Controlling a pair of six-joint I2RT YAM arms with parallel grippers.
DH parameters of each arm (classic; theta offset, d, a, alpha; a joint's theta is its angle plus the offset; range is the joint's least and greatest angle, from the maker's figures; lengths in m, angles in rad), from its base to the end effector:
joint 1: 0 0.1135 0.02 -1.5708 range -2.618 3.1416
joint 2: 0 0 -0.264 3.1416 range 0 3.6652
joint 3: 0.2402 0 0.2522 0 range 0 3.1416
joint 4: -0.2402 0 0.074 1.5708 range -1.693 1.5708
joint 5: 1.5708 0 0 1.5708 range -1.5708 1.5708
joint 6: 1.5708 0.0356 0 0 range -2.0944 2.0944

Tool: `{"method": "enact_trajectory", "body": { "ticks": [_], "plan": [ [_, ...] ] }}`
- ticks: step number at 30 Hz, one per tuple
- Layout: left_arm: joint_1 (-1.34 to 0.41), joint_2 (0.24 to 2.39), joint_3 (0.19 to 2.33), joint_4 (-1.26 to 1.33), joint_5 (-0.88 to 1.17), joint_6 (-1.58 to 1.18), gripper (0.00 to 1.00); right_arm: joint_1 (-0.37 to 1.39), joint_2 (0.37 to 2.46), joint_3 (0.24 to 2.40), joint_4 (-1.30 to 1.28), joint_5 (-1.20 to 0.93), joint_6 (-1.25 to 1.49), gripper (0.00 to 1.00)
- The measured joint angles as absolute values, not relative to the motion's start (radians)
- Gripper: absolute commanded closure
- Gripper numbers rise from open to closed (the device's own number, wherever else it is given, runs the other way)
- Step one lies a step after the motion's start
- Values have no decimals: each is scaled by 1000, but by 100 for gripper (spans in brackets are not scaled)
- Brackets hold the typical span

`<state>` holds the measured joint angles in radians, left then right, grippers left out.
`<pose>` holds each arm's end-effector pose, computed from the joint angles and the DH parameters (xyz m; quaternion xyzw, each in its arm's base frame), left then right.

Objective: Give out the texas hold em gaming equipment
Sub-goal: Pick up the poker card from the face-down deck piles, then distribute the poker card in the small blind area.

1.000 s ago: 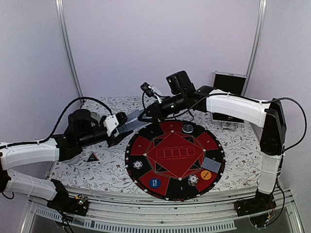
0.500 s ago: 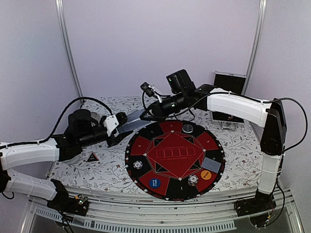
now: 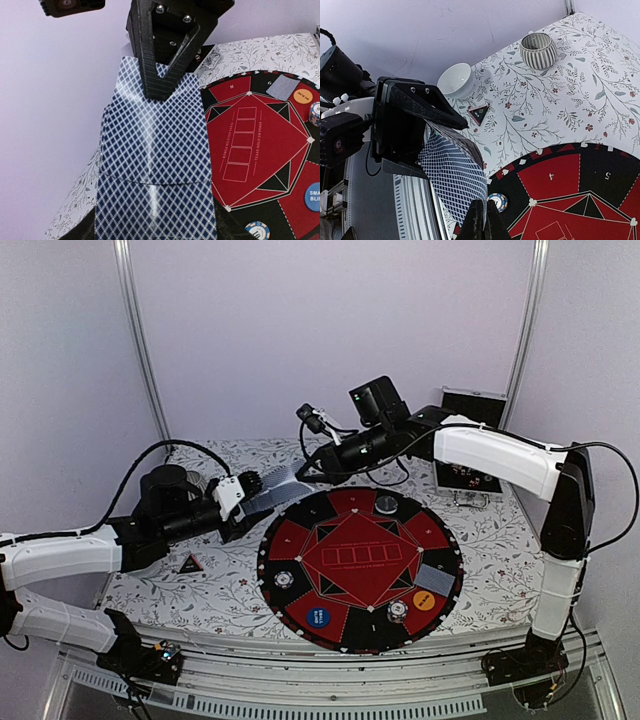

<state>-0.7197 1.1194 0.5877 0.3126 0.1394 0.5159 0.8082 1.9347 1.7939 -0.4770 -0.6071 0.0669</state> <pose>0.1870 -0.1705 0.2548 0.4863 0.6092 -0.1175 0.6153 0.2955 0.3387 0.3254 -0.4349 0.7407 0.4261 0.2839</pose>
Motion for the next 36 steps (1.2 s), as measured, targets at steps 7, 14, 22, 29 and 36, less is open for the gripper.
{"method": "enact_trajectory", "body": {
  "ticks": [7, 14, 22, 29, 36],
  "plan": [
    [-720, 1119, 588, 313, 140, 516, 43, 791, 1908, 1796, -517, -607, 62, 98],
    [-720, 1119, 588, 324, 139, 516, 43, 727, 1787, 1796, -527, -645, 62, 98],
    [-720, 1118, 588, 339, 111, 511, 43, 663, 1618, 1747, -498, -668, 60, 98],
    [-720, 1104, 588, 358, 84, 505, 43, 587, 1655, 1579, -496, -593, 92, 98],
    [-720, 1103, 588, 363, 67, 504, 43, 696, 1936, 1551, -540, -698, 69, 98]
  ]
}}
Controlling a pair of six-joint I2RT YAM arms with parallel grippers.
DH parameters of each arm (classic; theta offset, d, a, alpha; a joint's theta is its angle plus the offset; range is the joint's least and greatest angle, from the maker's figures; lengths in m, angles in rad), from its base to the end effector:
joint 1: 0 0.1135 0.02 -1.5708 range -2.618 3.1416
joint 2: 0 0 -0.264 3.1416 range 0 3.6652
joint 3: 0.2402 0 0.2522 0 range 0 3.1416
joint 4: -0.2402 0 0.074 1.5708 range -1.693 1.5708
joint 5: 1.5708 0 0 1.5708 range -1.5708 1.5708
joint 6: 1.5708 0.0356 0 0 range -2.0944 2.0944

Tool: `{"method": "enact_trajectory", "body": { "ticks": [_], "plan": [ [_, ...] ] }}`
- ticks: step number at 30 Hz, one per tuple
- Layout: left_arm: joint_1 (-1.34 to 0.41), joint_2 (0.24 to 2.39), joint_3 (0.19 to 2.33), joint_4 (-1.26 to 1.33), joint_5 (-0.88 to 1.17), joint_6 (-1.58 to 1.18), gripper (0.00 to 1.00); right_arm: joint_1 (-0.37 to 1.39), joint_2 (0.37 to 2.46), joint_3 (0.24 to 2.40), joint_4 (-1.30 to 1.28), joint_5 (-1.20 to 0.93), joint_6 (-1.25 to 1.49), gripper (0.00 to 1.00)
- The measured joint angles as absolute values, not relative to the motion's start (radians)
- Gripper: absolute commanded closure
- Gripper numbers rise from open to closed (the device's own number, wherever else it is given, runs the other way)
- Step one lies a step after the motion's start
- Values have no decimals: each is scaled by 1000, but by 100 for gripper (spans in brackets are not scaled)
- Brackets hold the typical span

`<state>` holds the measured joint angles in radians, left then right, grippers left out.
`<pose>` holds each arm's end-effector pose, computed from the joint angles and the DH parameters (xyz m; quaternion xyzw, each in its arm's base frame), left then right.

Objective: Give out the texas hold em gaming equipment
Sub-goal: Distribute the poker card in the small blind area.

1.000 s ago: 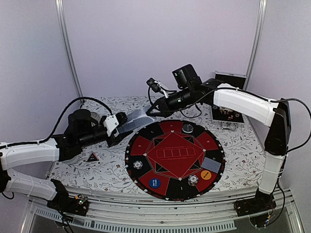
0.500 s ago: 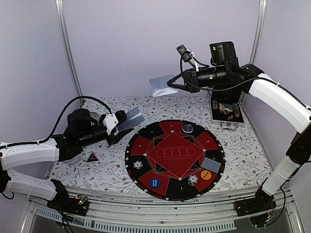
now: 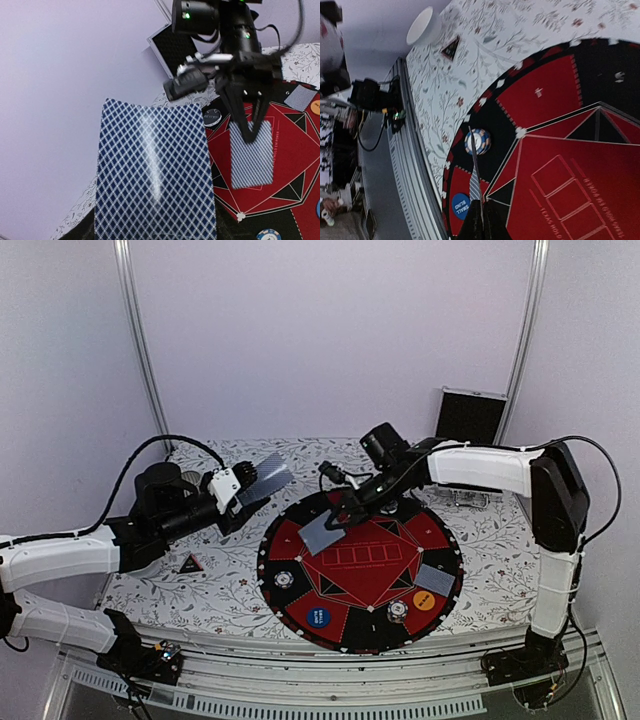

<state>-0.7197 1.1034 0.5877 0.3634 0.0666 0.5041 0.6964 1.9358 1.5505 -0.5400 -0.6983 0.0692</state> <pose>0.1879 -0.1679 0.2640 0.4534 0.6084 -0.0952 0.6444 0.3111 0.2900 0.2427 -0.3781 0.8142 0.4123 0.1553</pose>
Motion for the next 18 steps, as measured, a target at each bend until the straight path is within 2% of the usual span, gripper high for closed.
{"method": "enact_trajectory", "body": {
  "ticks": [8, 18],
  "plan": [
    [-720, 1103, 588, 366, 65, 504, 43, 893, 2189, 1677, -599, -874, 36, 98],
    [-720, 1103, 588, 366, 66, 504, 43, 944, 2299, 1708, -617, -946, 36, 98]
  ]
}}
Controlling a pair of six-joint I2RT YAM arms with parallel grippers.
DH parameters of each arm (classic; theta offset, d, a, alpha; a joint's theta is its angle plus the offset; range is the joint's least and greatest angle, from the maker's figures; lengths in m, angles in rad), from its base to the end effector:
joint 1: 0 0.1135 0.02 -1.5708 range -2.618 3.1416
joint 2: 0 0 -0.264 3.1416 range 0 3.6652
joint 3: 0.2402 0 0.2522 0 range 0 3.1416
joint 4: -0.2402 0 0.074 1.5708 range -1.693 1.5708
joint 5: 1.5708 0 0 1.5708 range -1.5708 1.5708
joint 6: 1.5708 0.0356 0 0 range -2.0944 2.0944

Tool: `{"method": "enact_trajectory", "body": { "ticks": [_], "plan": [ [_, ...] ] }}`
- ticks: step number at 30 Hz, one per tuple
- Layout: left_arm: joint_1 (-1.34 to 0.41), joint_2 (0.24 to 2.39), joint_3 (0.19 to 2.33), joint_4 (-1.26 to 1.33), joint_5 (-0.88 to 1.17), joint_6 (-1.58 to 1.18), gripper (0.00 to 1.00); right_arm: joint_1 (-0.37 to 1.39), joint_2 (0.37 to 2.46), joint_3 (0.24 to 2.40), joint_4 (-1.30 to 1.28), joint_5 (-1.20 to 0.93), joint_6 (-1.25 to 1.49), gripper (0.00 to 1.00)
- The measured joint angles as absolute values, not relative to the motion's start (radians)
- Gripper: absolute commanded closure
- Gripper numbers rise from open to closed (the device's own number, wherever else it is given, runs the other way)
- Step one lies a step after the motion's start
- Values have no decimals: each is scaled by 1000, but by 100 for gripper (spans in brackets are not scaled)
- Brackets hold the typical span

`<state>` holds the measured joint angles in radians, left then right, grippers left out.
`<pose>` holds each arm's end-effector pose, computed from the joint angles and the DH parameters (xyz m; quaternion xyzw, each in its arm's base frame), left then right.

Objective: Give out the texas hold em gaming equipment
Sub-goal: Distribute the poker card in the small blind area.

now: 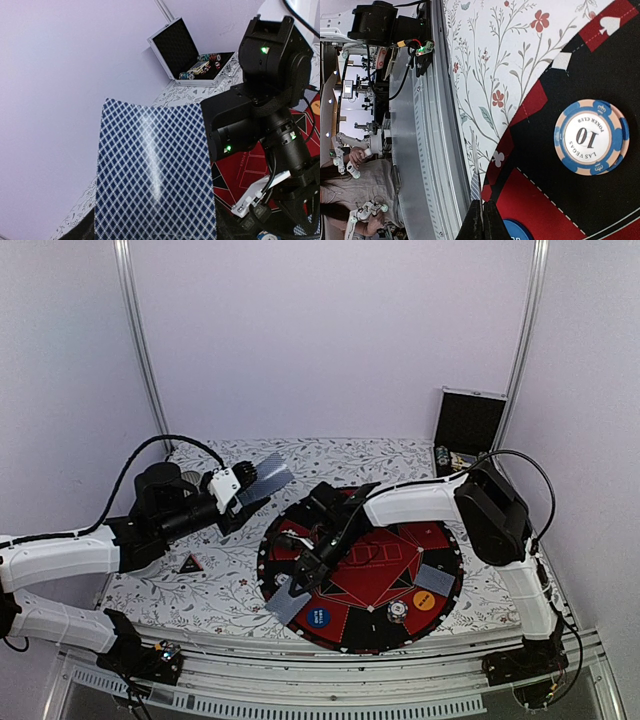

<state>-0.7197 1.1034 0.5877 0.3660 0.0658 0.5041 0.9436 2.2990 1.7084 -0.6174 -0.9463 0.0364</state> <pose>0.1880 -0.1679 0.2642 0.4527 0.6078 -0.0949 0.6454 0.2502 0.3944 0.1353 0.4576 -0.7510 -0.4710 0.0692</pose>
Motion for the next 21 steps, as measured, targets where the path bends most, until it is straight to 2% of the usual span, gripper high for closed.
{"method": "enact_trajectory", "body": {
  "ticks": [17, 21],
  "plan": [
    [-720, 1103, 588, 366, 67, 504, 43, 952, 2377, 1714, -582, -935, 135, 94],
    [-720, 1103, 588, 366, 66, 504, 43, 956, 2378, 1714, -576, -925, 147, 88]
  ]
}}
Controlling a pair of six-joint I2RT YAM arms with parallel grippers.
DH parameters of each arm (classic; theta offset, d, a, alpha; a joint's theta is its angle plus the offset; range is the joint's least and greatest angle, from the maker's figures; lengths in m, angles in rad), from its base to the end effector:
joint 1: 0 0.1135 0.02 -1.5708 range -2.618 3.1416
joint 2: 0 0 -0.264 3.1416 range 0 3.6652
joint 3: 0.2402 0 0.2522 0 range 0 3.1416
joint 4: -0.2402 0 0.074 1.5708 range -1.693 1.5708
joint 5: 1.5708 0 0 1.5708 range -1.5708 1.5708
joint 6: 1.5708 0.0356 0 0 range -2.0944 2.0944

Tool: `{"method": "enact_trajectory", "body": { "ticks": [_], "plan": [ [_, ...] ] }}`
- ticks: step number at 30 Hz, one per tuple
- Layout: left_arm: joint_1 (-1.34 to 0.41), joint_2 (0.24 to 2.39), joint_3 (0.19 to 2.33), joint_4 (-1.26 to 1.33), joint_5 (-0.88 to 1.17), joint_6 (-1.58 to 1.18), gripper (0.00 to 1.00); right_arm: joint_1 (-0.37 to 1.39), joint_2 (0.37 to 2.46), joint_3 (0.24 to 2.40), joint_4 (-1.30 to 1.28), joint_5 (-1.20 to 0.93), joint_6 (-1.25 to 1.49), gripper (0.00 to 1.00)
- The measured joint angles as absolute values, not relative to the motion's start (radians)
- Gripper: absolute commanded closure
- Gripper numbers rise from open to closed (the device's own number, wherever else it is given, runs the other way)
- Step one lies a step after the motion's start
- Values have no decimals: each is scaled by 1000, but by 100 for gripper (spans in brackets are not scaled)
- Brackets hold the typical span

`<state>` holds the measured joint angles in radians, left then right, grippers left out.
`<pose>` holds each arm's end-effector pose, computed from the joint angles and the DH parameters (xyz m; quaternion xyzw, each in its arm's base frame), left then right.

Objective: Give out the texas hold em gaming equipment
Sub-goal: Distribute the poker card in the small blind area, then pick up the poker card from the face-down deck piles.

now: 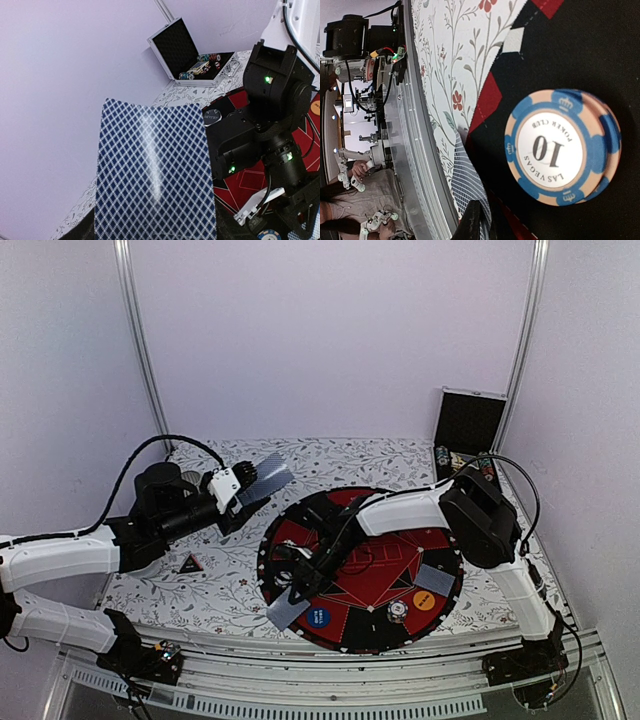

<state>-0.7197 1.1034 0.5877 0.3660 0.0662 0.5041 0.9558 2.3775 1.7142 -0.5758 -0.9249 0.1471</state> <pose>0.1880 -0.1679 0.2642 0.4529 0.6077 -0.0951 0.6454 0.2489 0.4016 0.1024 0.4150 -0.7825 -0.4522 0.1047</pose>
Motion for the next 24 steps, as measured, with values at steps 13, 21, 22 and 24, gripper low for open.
{"method": "enact_trajectory", "body": {
  "ticks": [13, 21, 22, 24],
  "plan": [
    [-720, 1103, 588, 366, 67, 504, 43, 962, 2347, 1718, -588, -875, 153, 59],
    [-720, 1103, 588, 366, 67, 504, 43, 940, 2278, 1718, -651, -776, 120, 55],
    [-720, 1103, 588, 366, 66, 504, 43, 934, 2269, 1718, -661, -765, 114, 54],
    [-720, 1103, 588, 366, 66, 504, 43, 922, 2251, 1718, -682, -745, 104, 51]
  ]
}}
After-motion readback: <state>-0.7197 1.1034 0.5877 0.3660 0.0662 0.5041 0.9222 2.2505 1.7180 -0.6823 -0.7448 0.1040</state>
